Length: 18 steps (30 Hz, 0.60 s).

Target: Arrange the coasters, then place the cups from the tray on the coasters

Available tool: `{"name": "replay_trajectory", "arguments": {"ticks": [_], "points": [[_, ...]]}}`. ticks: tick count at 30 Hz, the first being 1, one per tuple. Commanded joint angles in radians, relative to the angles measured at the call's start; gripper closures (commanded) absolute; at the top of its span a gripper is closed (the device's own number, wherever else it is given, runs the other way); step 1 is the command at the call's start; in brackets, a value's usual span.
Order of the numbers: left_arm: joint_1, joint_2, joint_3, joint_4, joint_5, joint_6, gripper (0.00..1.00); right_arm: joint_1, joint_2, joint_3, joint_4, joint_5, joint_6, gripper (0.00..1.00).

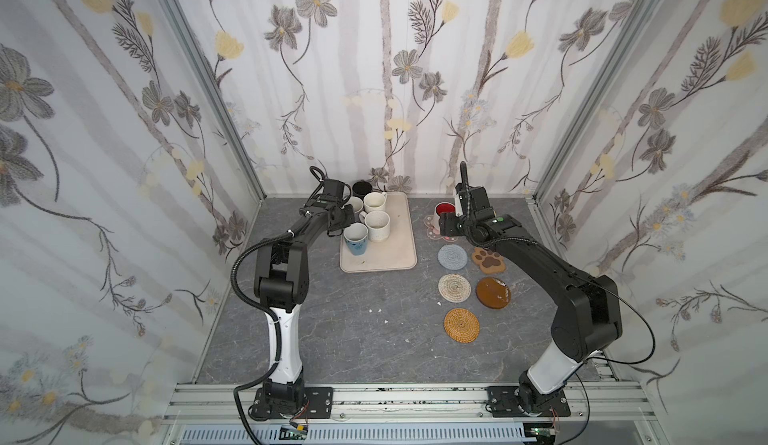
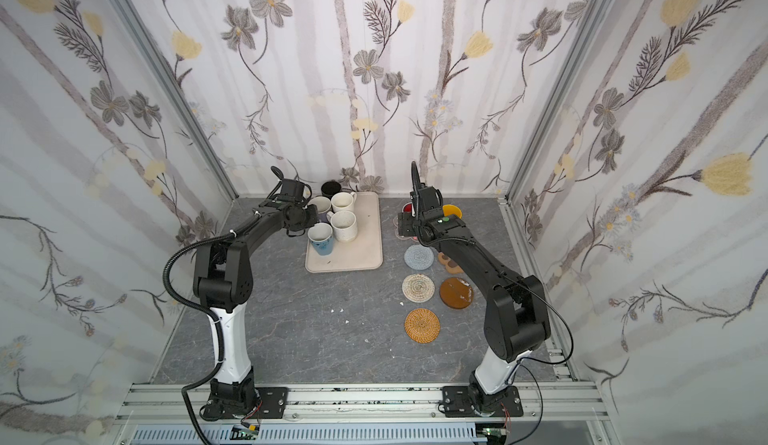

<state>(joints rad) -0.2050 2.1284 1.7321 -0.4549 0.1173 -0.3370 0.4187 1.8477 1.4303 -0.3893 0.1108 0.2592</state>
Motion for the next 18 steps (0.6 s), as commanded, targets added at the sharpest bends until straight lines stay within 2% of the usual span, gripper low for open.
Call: {"name": "replay_trajectory", "arguments": {"ticks": [1,18], "points": [[-0.009,-0.009,-0.012,-0.022,0.011,-0.005,1.0,0.003,0.007,-0.001,0.031,0.003,-0.008,0.23],[-0.075,-0.035,-0.074,-0.018,0.011,-0.036,1.0,0.01,0.002,0.001,0.031,-0.008,-0.008,0.23]]}}
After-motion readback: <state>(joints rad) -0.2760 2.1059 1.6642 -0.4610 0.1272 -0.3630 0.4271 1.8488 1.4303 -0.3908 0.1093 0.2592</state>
